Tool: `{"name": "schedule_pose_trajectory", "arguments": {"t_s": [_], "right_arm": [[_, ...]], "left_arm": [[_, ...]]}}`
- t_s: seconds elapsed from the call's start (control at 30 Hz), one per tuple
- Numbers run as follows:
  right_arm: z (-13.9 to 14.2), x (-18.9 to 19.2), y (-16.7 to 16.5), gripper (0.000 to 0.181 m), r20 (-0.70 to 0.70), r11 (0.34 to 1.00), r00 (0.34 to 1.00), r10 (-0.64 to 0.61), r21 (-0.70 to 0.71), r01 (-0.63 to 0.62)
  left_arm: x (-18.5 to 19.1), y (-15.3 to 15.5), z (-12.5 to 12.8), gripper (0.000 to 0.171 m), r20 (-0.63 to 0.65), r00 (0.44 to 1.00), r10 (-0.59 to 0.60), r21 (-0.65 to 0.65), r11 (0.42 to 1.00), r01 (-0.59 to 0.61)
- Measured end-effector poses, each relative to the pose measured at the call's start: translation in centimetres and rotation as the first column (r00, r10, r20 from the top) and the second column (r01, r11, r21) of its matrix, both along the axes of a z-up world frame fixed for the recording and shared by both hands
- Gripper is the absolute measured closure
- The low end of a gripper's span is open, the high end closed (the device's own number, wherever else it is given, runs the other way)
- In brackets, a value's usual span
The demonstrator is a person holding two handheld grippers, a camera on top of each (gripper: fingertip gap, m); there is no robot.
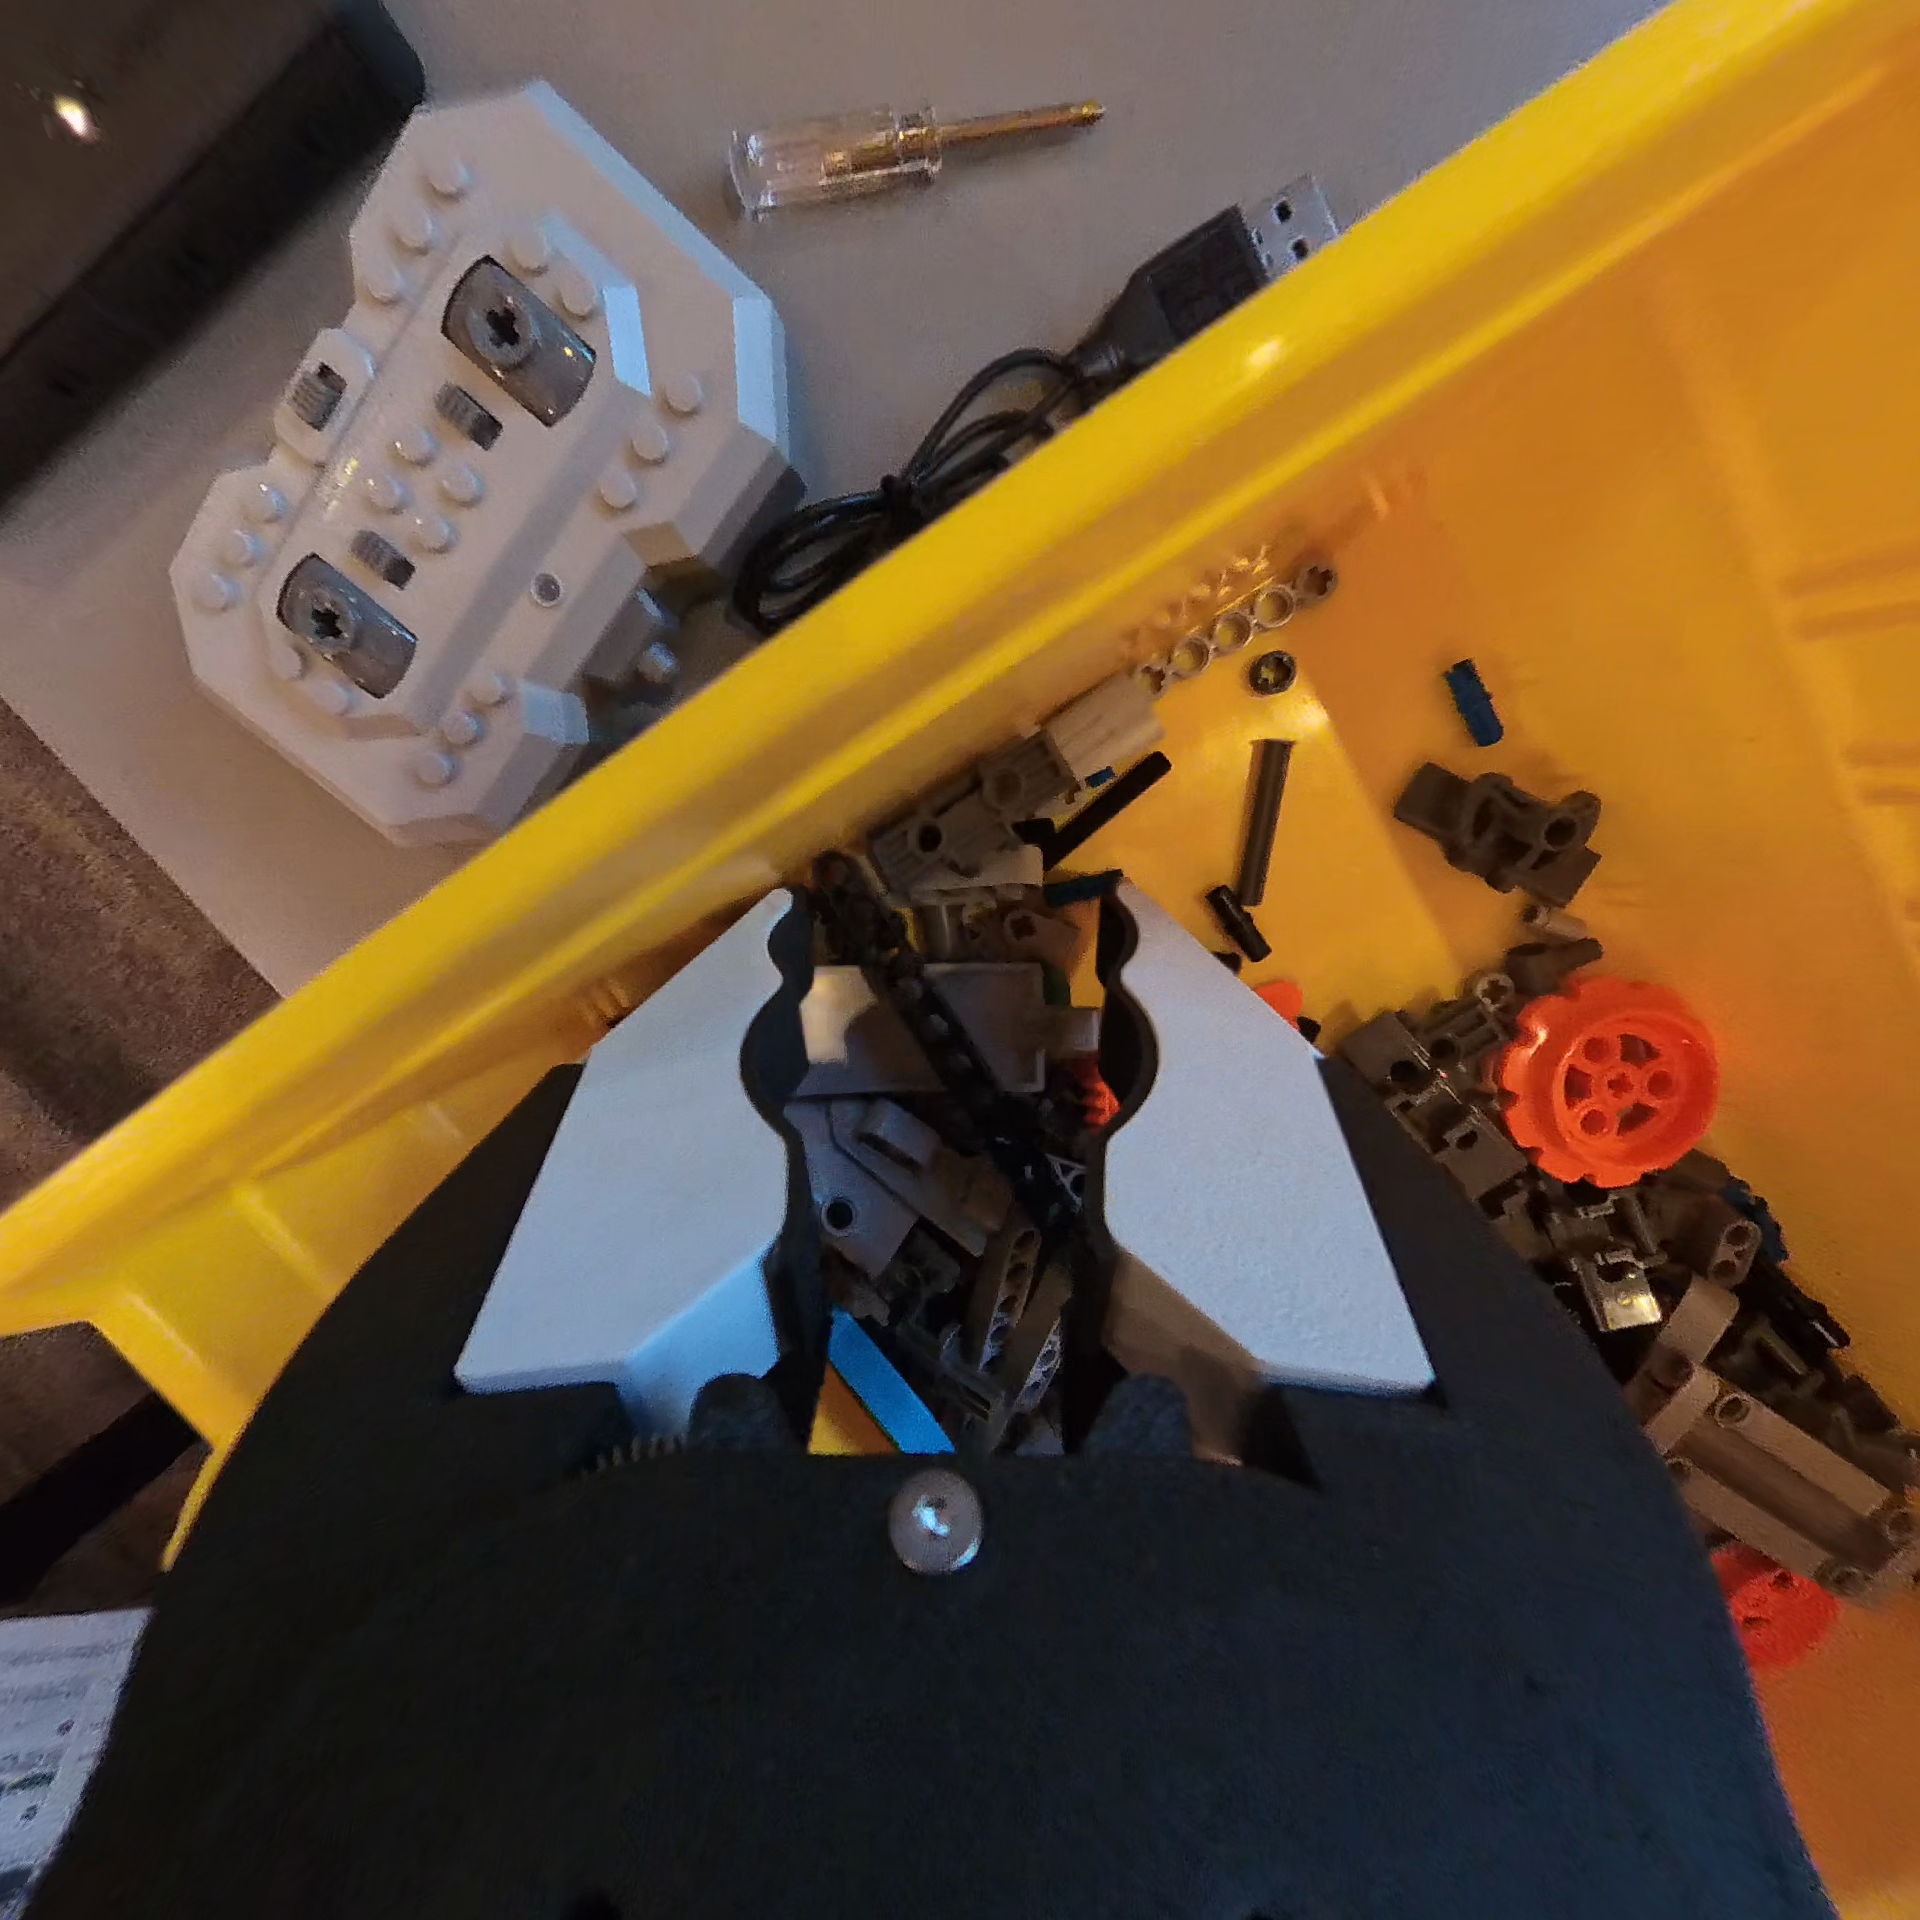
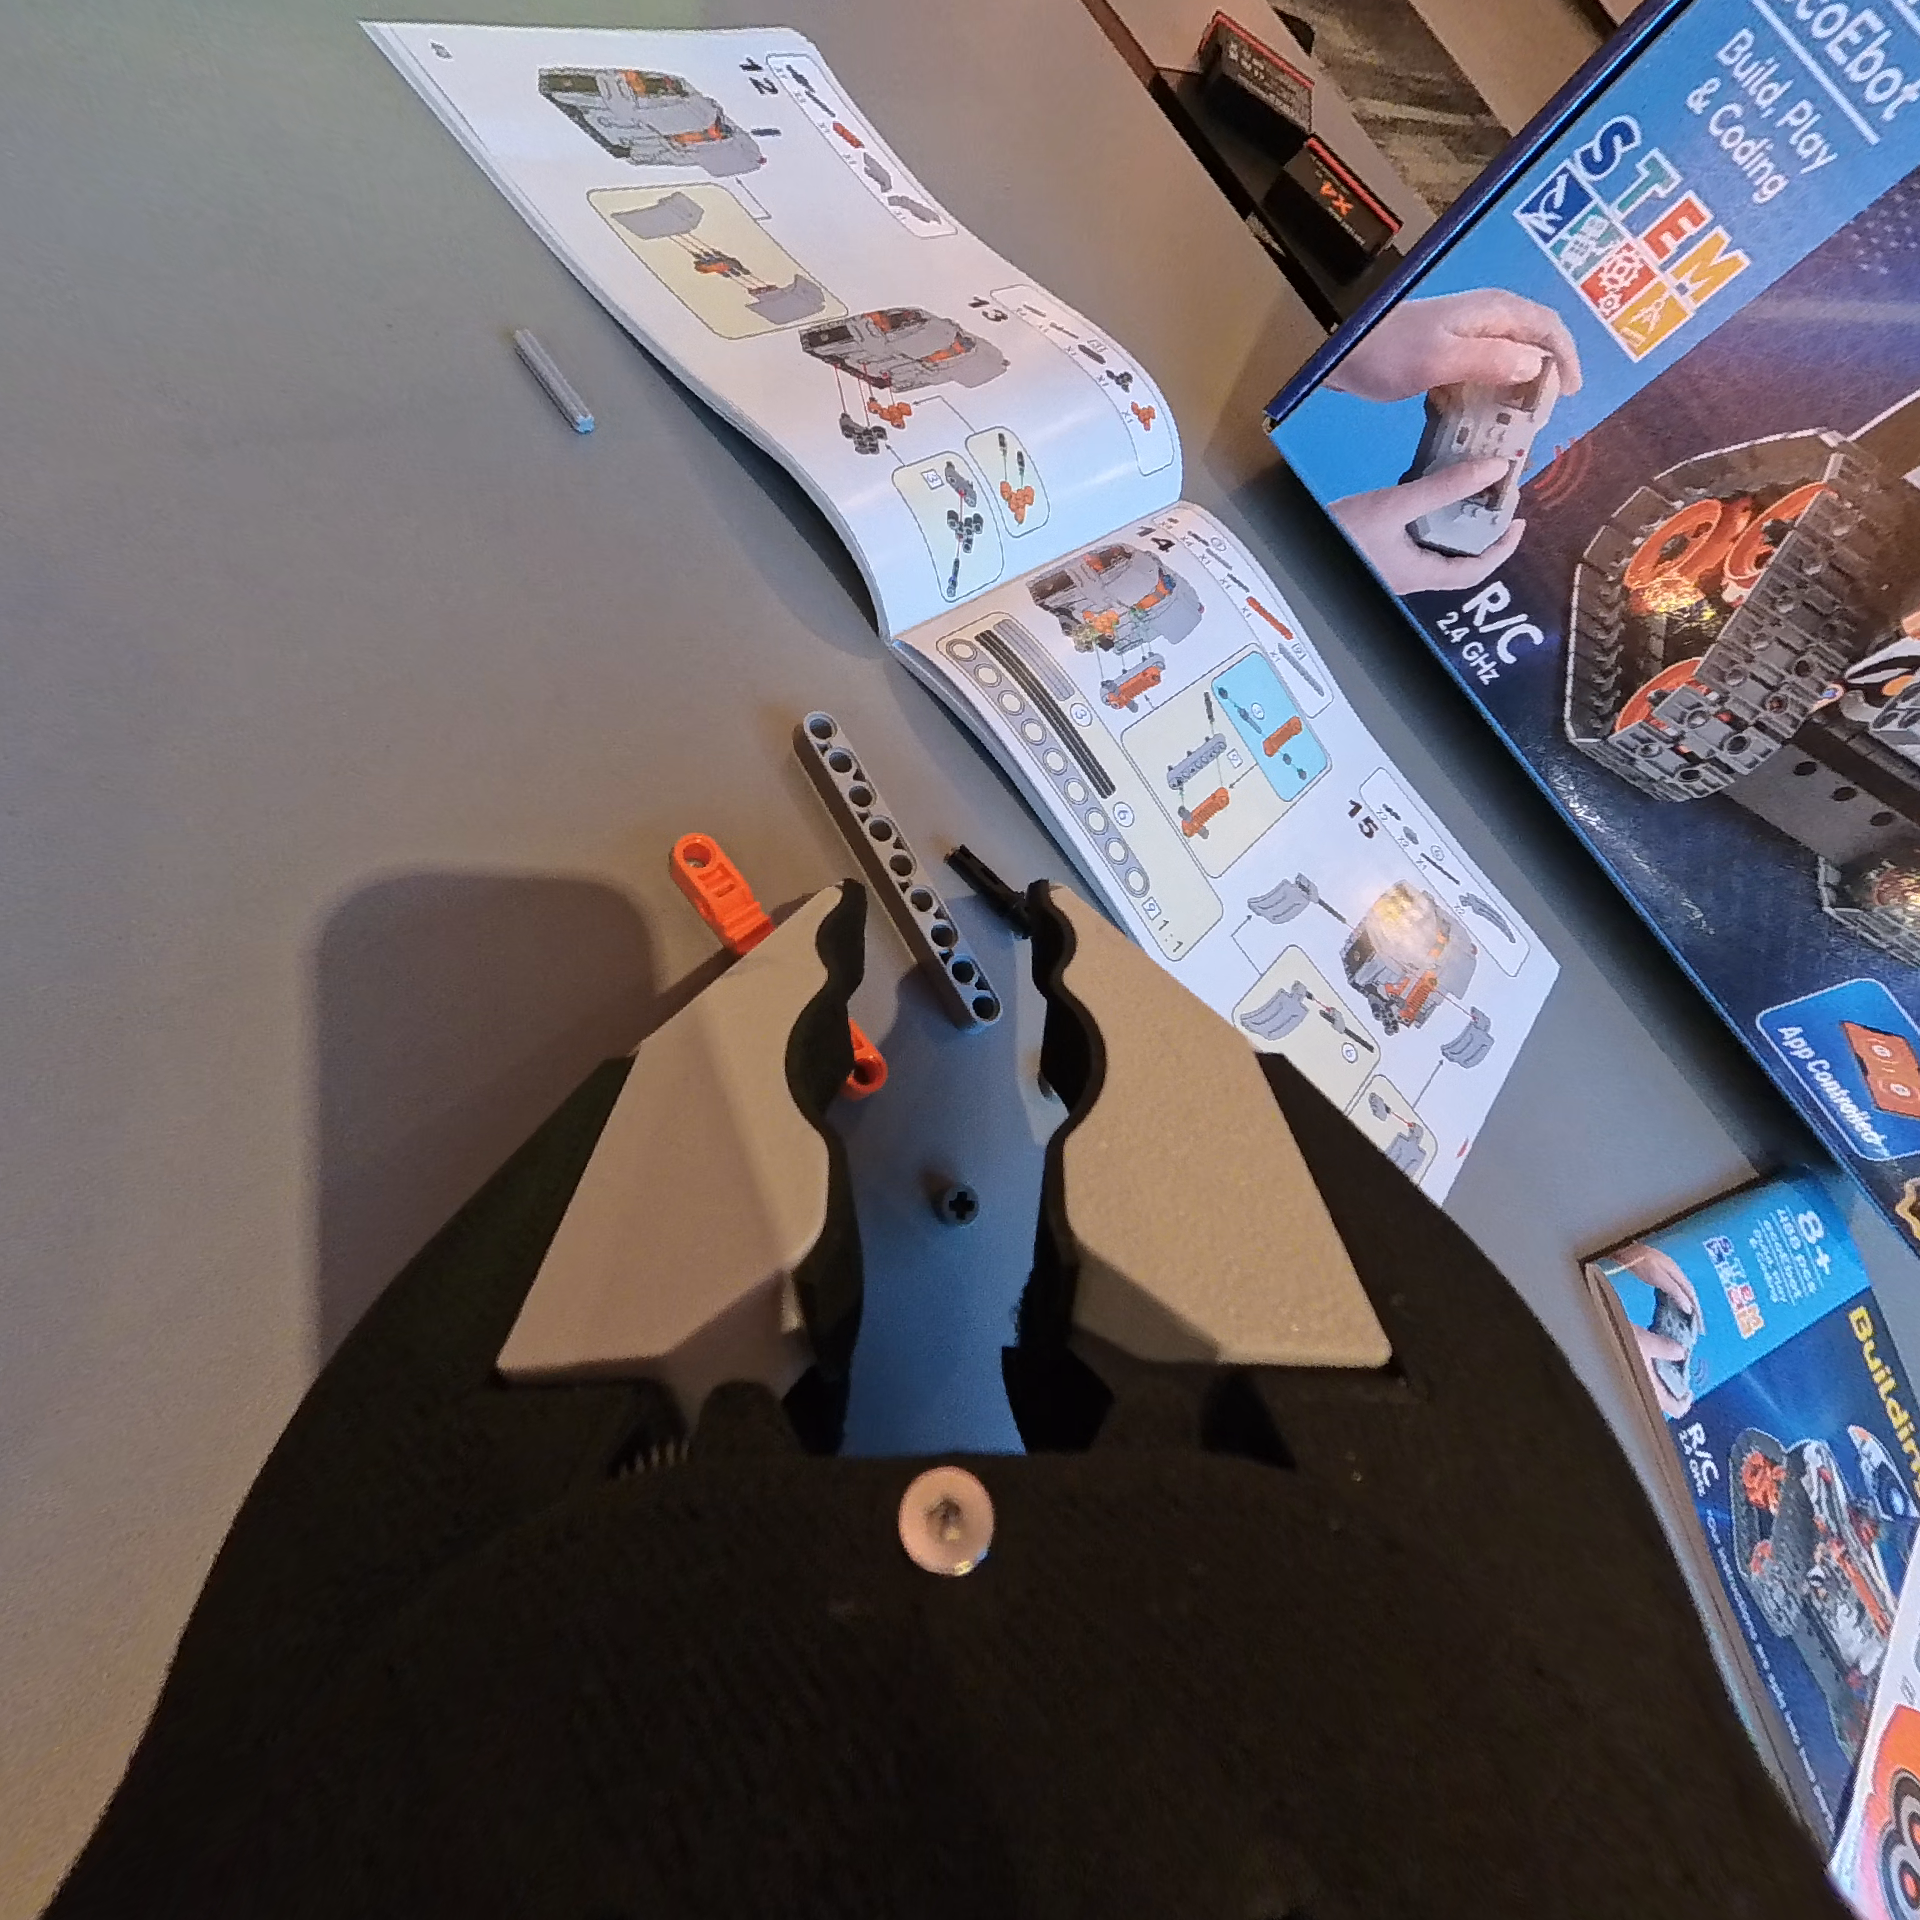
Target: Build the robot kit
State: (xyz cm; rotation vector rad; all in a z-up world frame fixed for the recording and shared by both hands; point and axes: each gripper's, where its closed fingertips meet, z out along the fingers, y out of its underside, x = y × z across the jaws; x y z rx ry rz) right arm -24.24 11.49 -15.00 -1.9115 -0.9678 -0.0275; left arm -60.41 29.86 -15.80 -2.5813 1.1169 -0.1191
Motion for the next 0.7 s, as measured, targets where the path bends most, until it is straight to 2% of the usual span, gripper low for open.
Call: {"name": "schedule_pose_trajectory", "arguments": {"t_s": [0.03,0.07,0.23,0.53,0.7], "right_arm": [[0.0,0.0,0.0,0.152,0.001,1.000,1.000,0.001,0.001,-0.001],[0.0,0.0,0.0,0.152,0.002,1.000,1.000,0.002,0.001,-0.002],[0.0,0.0,0.0,0.152,0.004,1.000,1.000,0.003,0.003,-0.003],[0.0,0.0,0.0,0.152,0.003,1.000,1.000,0.003,0.003,-0.003],[0.0,0.0,-0.1,0.152,0.003,1.000,1.000,0.004,0.002,-0.004]], "left_arm": [[0.0,0.1,0.0,0.123,-0.015,1.000,0.000,0.006,1.000,0.000],[0.2,0.0,0.0,0.132,-0.018,1.000,-0.014,0.011,1.000,0.014],[1.1,-1.6,0.1,0.135,-0.014,0.997,-0.075,0.019,0.997,0.075],[2.7,-8.6,1.1,0.135,0.160,0.981,-0.107,-0.103,0.987,0.124],[3.6,-12.4,1.6,0.135,0.251,0.954,-0.164,-0.162,0.964,0.209]]}}
